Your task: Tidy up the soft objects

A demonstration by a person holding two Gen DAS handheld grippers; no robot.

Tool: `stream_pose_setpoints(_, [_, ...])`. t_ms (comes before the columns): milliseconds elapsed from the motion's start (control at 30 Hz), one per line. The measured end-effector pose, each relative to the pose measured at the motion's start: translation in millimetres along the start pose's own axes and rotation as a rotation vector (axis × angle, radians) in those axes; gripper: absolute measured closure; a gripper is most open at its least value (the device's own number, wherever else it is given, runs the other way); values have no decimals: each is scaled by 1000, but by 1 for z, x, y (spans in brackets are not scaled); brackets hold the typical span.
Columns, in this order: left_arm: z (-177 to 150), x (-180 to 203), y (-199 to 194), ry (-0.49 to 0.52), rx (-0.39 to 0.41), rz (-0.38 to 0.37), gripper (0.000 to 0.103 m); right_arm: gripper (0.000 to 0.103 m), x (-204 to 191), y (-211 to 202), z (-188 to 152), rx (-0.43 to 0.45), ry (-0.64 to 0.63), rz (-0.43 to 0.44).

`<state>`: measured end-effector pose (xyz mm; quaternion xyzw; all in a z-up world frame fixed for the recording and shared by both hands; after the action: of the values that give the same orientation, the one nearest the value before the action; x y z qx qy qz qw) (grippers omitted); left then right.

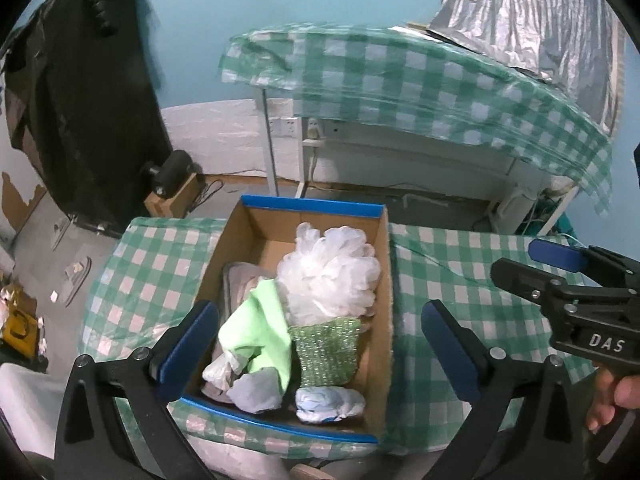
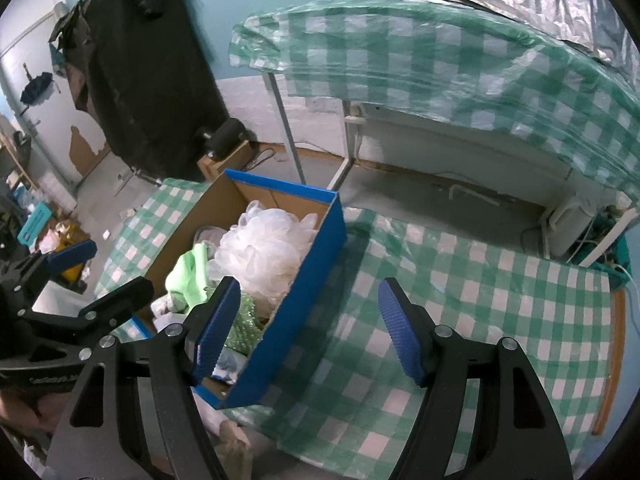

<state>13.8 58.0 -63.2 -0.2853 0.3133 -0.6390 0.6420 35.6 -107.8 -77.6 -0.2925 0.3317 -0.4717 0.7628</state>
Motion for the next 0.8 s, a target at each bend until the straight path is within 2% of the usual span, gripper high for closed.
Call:
stream_pose_setpoints(267, [2, 10, -3, -10, -14, -1, 1, 32, 10, -6, -1, 10, 18, 7])
stream_pose_setpoints(467, [4, 11, -1, 4, -13, 34, 1, 32, 15, -7, -3, 15, 24, 3])
stream_pose_setpoints(800, [0, 4, 12, -6, -61, 45, 1, 32, 22, 1, -5, -9, 25, -7])
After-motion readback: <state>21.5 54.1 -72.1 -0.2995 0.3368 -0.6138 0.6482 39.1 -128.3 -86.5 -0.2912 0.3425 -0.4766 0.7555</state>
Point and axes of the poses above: each gripper's, at about its wrist camera, not at the fingertips, and y roughly the way its jaws point, x to its right, z to its top, the point moved 6 cm from there along y, roughly the way its jaws point, and after that the axes turned 4 degrees about z, right-handed, at the moved point
